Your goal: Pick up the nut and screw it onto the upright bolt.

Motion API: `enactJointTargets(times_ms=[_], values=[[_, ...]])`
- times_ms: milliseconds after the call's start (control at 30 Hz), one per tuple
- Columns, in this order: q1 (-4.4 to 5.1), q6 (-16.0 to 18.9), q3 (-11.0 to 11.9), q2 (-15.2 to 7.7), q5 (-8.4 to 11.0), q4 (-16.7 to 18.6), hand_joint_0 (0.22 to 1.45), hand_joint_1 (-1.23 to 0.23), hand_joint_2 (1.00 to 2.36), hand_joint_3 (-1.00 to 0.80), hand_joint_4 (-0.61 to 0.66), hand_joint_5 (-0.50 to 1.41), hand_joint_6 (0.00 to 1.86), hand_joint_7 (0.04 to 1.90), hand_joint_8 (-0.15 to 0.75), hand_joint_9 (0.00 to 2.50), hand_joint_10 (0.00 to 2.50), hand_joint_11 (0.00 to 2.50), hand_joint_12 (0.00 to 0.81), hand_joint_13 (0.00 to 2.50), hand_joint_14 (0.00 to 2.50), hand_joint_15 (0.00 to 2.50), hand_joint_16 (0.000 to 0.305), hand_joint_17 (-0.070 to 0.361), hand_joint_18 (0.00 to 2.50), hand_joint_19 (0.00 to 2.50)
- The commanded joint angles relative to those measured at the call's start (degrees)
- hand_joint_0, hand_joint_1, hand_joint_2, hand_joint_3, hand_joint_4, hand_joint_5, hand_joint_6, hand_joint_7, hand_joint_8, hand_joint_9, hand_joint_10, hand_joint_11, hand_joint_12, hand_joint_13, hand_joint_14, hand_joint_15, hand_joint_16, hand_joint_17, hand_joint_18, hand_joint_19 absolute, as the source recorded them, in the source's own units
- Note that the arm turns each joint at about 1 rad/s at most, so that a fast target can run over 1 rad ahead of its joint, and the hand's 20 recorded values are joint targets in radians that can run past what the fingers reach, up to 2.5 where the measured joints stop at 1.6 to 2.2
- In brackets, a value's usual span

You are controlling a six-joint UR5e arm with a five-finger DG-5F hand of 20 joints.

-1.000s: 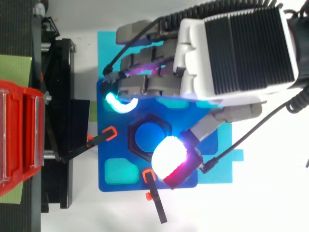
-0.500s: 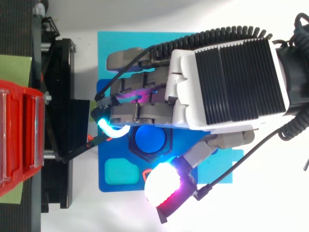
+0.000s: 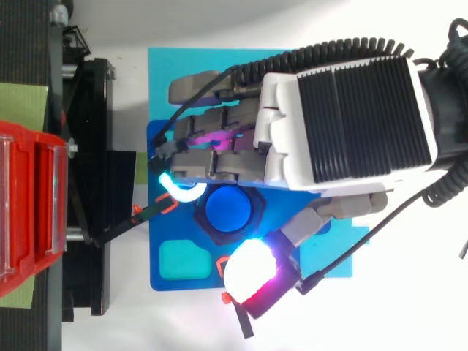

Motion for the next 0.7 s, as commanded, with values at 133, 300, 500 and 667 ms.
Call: enactJointTargets(times_ms=[133,300,500,667], values=[[-0.88,-0.1,0.0,0.0,-0.22,-2.1,0.53,-0.18,1.0,-0.5,0.19,-0.02,0.5,1.44,0.284,0.99,0.0,0.0,0.258,0.7,0.0,0.0,0.025,0.056,0.36,0.0],[-1.75,-0.2,0.0,0.0,-0.4,-1.8,0.53,-0.2,1.0,-0.5,0.17,-0.02,0.56,1.45,0.289,1.02,0.0,0.0,0.254,0.72,0.0,0.0,0.024,0.054,0.38,0.0],[-2.63,-0.2,0.0,0.0,-2.24,-1.5,0.54,-0.2,1.0,-0.5,0.15,-0.02,0.66,1.31,0.295,1.09,0.0,0.0,0.242,0.77,0.0,0.0,0.023,0.052,0.43,0.0],[-2.98,-0.2,0.1,0.0,-3.65,-0.8,0.53,-0.2,1.0,-0.5,0.18,-0.01,0.54,1.49,0.295,1.07,0.0,0.0,0.248,0.76,0.0,0.0,0.024,0.053,0.43,0.0]])
